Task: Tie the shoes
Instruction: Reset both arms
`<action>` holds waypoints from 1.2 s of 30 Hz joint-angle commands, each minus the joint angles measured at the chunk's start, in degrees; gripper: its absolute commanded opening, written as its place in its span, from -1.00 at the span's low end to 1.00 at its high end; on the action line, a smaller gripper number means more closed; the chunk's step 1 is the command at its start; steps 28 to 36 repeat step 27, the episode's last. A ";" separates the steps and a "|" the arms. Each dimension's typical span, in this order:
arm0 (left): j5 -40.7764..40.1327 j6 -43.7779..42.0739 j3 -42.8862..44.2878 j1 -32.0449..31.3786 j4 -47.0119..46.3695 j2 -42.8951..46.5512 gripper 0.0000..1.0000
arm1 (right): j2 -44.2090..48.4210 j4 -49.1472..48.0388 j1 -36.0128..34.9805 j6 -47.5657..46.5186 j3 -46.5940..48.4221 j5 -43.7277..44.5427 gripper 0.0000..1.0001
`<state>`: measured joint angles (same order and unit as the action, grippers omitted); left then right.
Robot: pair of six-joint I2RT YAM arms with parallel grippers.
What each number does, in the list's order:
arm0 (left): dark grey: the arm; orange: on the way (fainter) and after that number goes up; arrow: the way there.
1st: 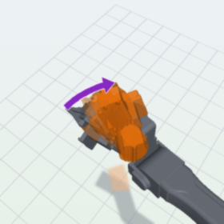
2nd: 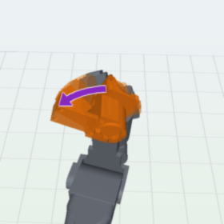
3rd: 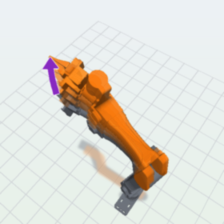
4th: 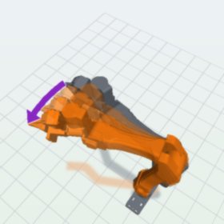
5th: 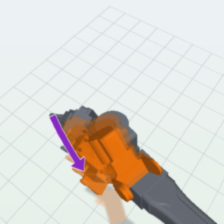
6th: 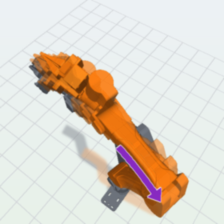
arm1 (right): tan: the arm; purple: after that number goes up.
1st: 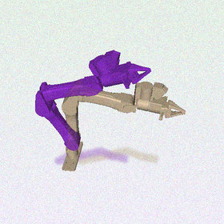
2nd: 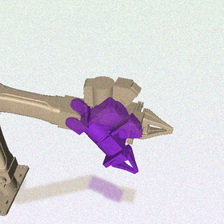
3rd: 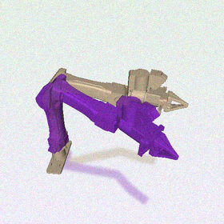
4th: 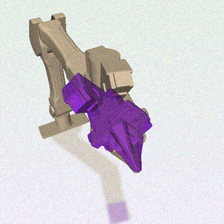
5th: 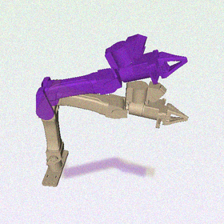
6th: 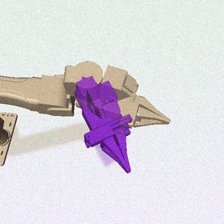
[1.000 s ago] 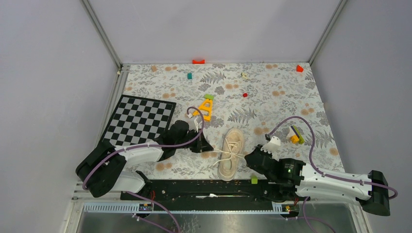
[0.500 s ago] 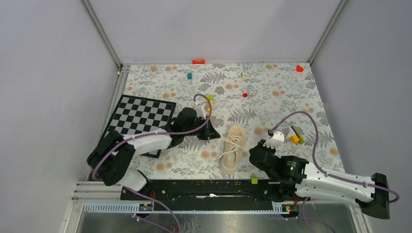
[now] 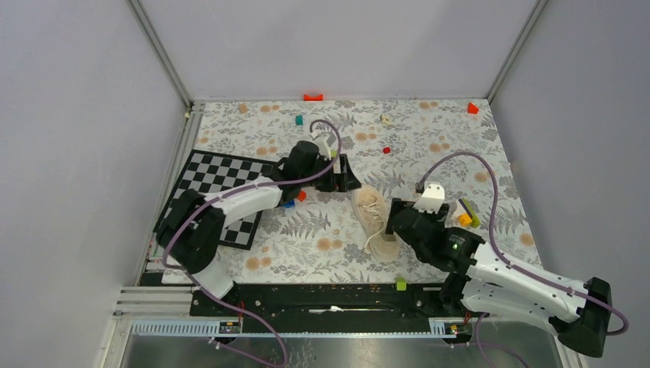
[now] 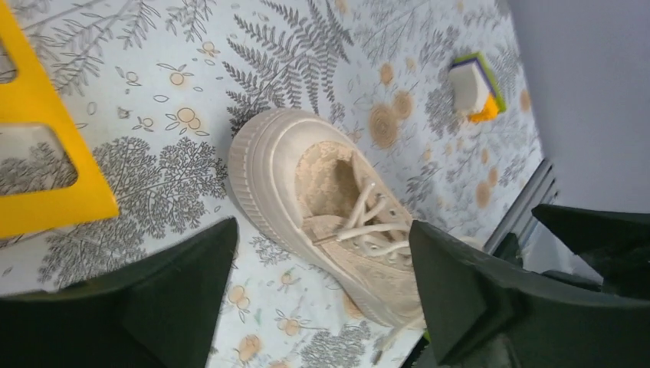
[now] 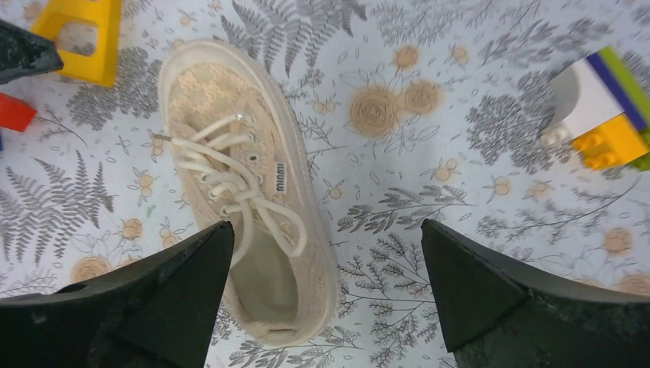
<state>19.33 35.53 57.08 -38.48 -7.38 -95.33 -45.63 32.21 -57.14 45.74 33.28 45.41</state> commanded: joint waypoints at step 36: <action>-33.54 -0.91 -11.55 0.34 34.36 47.99 0.93 | 17.01 30.03 0.36 3.12 12.52 7.98 0.99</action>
